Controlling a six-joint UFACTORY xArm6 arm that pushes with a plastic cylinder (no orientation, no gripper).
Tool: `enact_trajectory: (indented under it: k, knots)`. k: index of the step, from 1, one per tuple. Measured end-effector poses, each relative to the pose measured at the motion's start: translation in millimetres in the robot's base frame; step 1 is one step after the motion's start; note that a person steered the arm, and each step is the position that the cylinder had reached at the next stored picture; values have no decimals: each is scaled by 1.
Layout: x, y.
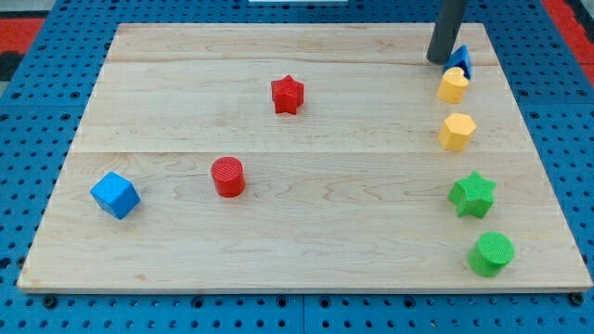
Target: Move red star to the top of triangle
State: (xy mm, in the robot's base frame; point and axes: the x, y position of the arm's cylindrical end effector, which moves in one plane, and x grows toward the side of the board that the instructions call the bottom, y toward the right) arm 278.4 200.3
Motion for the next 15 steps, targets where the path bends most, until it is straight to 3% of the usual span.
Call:
enact_trajectory:
  k: [3,5,8,10,12,14,15]
  knots:
    - [42,0]
    - [56,-124]
    - [118,-217]
    - [61,-228]
    - [1,-201]
    - [-43,-106]
    - [-48,-136]
